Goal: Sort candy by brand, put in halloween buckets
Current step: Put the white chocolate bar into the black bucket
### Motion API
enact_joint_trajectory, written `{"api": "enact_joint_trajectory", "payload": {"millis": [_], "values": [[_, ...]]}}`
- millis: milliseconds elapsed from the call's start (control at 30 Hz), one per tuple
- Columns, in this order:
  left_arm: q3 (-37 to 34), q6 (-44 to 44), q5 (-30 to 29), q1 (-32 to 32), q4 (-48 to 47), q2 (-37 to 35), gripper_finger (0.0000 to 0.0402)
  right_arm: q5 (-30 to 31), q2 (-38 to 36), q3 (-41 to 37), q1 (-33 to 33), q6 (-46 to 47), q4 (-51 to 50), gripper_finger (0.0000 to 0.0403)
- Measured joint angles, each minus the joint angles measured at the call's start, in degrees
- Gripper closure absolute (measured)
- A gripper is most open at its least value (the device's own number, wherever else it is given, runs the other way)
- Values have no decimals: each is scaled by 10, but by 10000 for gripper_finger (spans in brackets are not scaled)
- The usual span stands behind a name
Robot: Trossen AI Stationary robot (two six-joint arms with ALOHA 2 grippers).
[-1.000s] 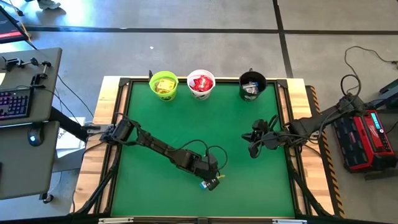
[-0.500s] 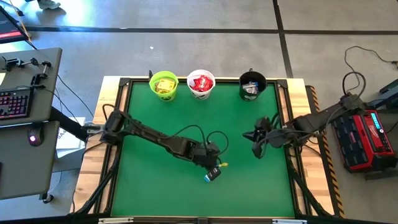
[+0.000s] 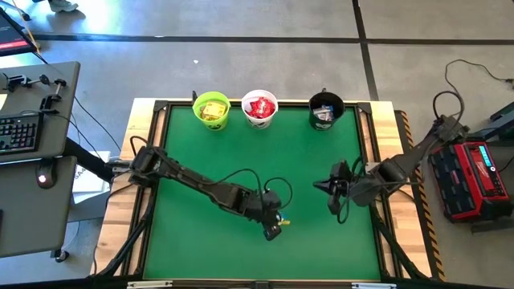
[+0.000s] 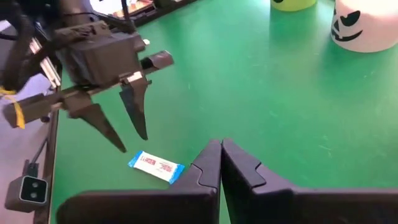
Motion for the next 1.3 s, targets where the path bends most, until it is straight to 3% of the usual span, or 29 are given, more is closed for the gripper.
{"api": "enact_joint_trajectory", "payload": {"millis": [167,333,733,1300], "values": [[0,-18,-45,-23,-1,2,205,0,11,0,0,0,-1,403],[1,-37,-74,-36,-1,26,174,5,12,0,0,-4,-3,403],[1,-73,-71,-37,-7,72,172,10,12,-1,-1,-19,-9,402],[1,-52,-65,-38,13,73,172,29,12,-1,-1,-20,-23,402]]}}
